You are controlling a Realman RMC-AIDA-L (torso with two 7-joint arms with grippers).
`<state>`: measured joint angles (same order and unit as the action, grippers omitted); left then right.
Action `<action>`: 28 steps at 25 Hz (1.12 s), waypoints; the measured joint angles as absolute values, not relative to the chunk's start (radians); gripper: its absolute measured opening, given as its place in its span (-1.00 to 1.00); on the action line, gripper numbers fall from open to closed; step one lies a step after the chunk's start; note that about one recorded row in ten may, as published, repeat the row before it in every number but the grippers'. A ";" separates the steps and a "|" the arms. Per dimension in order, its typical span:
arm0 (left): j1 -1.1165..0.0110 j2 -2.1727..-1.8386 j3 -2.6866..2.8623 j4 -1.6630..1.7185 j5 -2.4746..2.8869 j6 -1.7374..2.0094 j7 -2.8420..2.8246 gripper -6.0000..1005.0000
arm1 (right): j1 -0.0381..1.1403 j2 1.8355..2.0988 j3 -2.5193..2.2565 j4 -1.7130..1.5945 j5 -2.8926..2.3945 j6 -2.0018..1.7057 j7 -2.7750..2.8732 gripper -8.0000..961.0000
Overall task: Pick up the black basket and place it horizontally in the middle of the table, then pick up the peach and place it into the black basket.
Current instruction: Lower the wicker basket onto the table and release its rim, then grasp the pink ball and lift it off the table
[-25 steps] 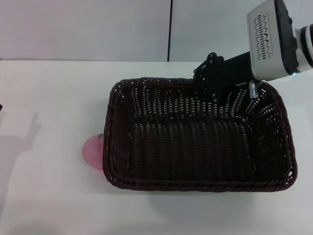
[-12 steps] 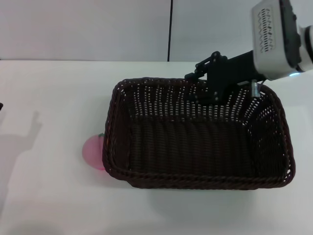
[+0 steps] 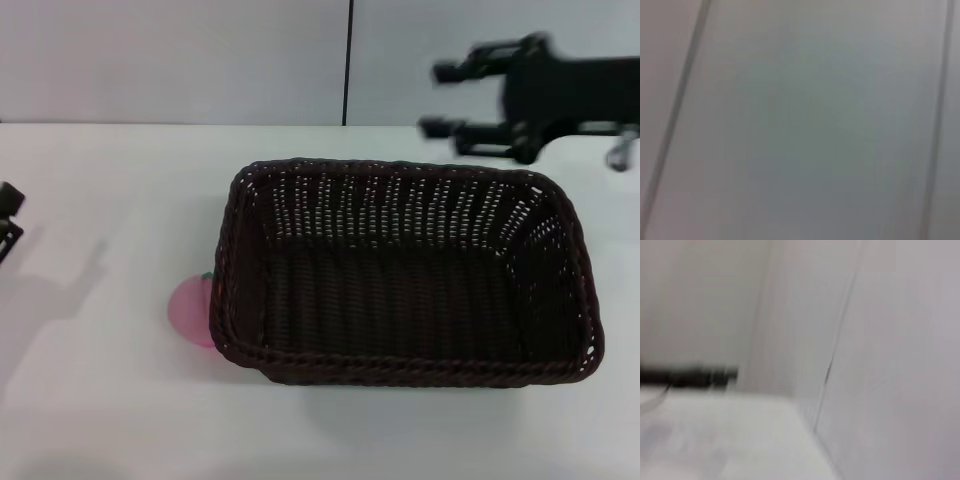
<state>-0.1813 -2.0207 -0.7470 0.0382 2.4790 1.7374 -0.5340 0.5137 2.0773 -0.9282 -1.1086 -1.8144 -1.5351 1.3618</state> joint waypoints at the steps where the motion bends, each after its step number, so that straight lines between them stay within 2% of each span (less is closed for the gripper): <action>1: -0.181 -2.021 -0.747 0.038 2.479 1.737 -0.534 0.69 | 0.475 2.077 -0.931 -1.131 -1.755 -1.541 1.366 0.17; 2: -0.181 -2.021 -0.747 0.038 2.479 1.737 -0.534 0.69 | 0.392 2.078 -0.941 -1.157 -1.626 -1.547 1.369 0.17; 3: -0.197 -2.010 -0.745 0.072 2.516 1.750 -0.575 0.69 | 0.392 2.078 -0.941 -1.157 -1.626 -1.547 1.369 0.17; 4: -0.197 -2.010 -0.745 0.072 2.516 1.750 -0.575 0.69 | 0.322 2.078 -0.953 -1.156 -1.508 -1.551 1.366 0.17; 5: -0.255 -1.976 -0.663 0.174 2.619 1.762 -0.670 0.69 | 0.322 2.078 -0.953 -1.156 -1.508 -1.551 1.366 0.17; 7: -0.298 -1.977 -0.540 0.251 2.631 1.750 -0.707 0.69 | 0.228 2.082 -0.969 -1.107 -1.348 -1.561 1.335 0.17; 8: -0.298 -1.977 -0.540 0.251 2.631 1.750 -0.707 0.69 | 0.228 2.082 -0.969 -1.107 -1.348 -1.561 1.335 0.17; 12: -0.354 -2.007 -0.373 0.356 2.630 1.736 -0.774 0.69 | 0.156 2.083 -0.977 -0.932 -1.168 -1.635 1.237 0.17; 22: -0.380 -2.054 -0.251 0.383 2.628 1.714 -0.769 0.69 | 0.134 2.083 -0.899 -0.714 -1.119 -1.746 1.176 0.17; 28: -0.381 -2.059 -0.240 0.345 2.631 1.670 -0.736 0.69 | 0.144 2.081 -0.856 -0.602 -1.091 -1.777 1.098 0.17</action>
